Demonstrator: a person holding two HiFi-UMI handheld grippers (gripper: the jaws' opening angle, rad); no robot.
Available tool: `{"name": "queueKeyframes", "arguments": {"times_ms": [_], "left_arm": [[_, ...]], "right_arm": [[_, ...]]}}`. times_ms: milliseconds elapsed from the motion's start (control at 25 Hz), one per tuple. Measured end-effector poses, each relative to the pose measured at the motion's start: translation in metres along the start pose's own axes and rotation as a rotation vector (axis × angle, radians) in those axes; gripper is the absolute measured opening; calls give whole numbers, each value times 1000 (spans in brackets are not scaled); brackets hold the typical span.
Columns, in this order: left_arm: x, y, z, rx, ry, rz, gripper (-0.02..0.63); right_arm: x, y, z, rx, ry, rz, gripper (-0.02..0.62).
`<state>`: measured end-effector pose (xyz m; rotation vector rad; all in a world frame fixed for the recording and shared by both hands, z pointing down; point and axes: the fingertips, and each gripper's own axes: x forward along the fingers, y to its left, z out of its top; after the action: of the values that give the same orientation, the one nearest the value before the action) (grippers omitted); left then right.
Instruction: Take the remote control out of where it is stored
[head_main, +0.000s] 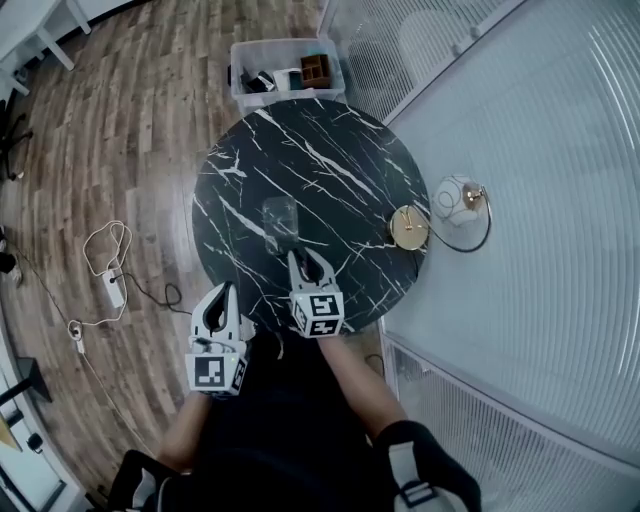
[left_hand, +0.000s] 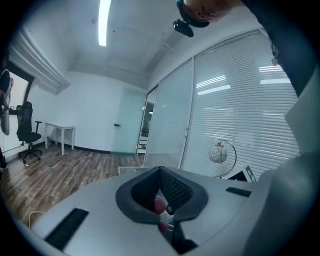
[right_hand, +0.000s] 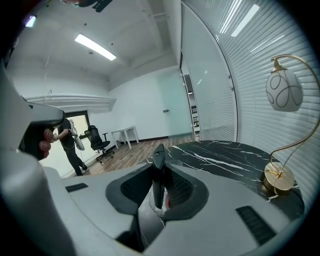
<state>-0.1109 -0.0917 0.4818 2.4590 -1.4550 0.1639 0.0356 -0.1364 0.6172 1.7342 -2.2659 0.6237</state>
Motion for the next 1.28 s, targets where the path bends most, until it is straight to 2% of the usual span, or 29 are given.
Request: {"name": "queueKeyframes", "arguments": {"times_ms": [400, 840, 1280], "left_arm": [[-34, 0, 18, 12, -59, -31, 8], [-56, -26, 36, 35, -94, -56, 8], [-61, -65, 48, 33, -119, 5, 8]], "right_arm": [[-56, 28, 43, 7, -103, -49, 78], [-110, 44, 77, -13, -151, -50, 78], [-174, 39, 114, -14, -206, -3, 78]]}}
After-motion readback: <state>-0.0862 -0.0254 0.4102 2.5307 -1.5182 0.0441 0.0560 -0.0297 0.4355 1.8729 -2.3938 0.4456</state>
